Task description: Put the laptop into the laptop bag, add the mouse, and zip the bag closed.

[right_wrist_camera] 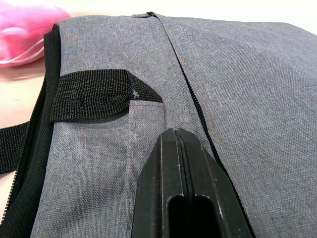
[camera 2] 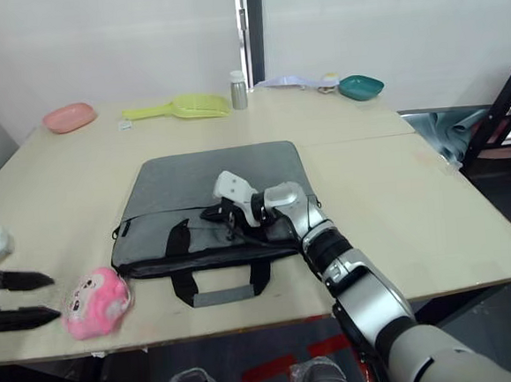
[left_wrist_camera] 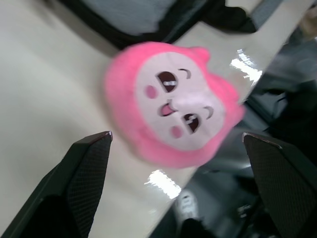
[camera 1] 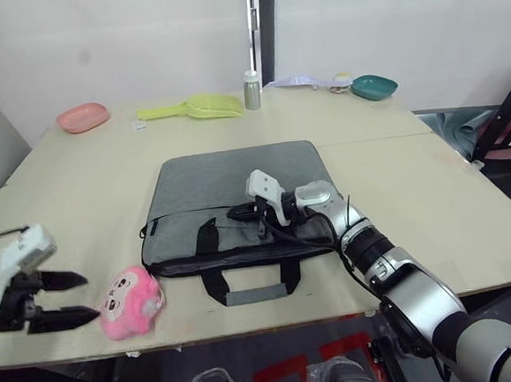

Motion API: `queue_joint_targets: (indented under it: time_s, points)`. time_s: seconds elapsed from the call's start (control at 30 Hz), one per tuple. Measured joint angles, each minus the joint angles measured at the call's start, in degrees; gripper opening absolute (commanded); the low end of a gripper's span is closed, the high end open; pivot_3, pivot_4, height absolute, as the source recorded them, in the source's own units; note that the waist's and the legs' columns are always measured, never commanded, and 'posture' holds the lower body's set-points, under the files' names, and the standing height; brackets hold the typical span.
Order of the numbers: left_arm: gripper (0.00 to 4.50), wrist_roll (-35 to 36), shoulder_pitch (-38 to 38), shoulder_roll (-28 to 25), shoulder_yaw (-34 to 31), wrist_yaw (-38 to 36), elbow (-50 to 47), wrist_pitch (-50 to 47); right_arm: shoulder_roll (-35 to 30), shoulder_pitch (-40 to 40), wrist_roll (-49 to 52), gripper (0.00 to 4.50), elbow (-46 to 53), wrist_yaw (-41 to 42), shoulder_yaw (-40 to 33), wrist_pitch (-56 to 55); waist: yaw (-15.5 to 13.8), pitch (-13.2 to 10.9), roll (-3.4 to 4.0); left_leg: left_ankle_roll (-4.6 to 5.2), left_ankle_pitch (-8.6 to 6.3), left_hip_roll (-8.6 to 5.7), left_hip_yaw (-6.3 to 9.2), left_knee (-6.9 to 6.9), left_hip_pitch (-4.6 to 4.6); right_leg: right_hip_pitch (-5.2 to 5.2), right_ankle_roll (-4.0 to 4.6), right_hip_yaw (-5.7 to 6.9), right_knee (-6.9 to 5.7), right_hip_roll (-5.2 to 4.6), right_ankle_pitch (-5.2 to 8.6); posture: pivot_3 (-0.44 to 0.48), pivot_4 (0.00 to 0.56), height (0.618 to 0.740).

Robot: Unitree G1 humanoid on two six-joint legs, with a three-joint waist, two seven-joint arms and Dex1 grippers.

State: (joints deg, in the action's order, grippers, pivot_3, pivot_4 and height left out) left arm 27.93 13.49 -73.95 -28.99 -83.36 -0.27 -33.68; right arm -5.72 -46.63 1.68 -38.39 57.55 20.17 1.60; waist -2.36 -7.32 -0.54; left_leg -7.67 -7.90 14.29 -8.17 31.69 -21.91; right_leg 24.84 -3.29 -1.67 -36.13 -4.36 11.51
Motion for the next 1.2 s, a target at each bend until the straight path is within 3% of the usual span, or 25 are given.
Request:
queue_joint_targets:
  time_s: [0.1,0.23,0.5,0.73,0.83,1.13,1.2]
  points:
    - [4.47,-2.5,-11.9,-0.1,9.5,-2.4,6.0,5.6,0.3,-0.4,0.0,0.0,-1.0,-0.1,-0.1,-0.4,0.0,0.0,-0.01,-0.03,0.01,0.01,0.01,-0.01,0.02,0.02,0.23,0.05,-0.04,0.0,-0.15,0.0,0.15,0.74]
    - [4.47,-4.1,-21.3,1.2,19.2,-5.4,8.3,7.6,0.7,-0.5,0.0,0.0,-1.2,0.0,0.0,-0.5,0.2,0.0,-0.02,-0.28,0.06,0.01,0.02,0.01,0.06,0.02,0.3,0.04,-0.08,0.01,-0.21,0.0,0.15,0.74]
    - [4.47,-5.6,-27.6,2.4,37.8,-6.4,11.7,14.5,0.2,-0.3,0.1,0.0,-0.8,-0.1,-0.1,-0.3,-0.1,0.1,-0.13,-0.34,0.07,0.02,0.03,0.05,0.09,0.0,0.31,0.06,-0.07,0.03,-0.22,0.0,0.15,0.74]
    - [4.47,-4.3,-28.4,1.0,43.6,-6.4,12.8,18.6,-0.2,-0.1,0.0,0.0,0.1,-0.5,0.0,0.3,-0.4,0.2,-0.15,-0.34,0.07,0.02,0.02,0.06,0.09,0.0,0.33,0.07,-0.08,0.01,-0.23,0.0,0.15,0.74]
    - [3.73,-3.7,-26.5,0.8,43.0,-6.4,12.2,18.4,-0.2,0.0,0.0,0.0,0.3,-0.6,0.0,0.4,-0.3,0.2,-0.19,-0.35,0.07,0.02,0.02,0.06,0.08,0.0,0.33,0.06,-0.07,0.01,-0.23,0.0,0.15,0.74]
    - [0.45,1.7,-21.2,1.3,35.4,-6.3,8.6,8.6,0.0,-0.5,0.0,0.0,-0.9,-1.4,0.1,0.4,-0.3,0.2,-0.07,-0.36,0.06,0.02,0.03,0.05,0.11,0.0,0.37,0.07,-0.13,0.01,-0.25,0.0,0.15,0.74]
    - [0.02,3.0,-19.2,1.3,33.3,-6.0,6.2,6.2,0.1,-0.7,-0.1,0.0,-1.6,-1.5,0.2,0.0,-0.3,0.2,-0.07,-0.36,0.06,0.02,0.03,0.05,0.12,-0.01,0.39,0.07,-0.13,0.01,-0.27,0.0,0.15,0.74]
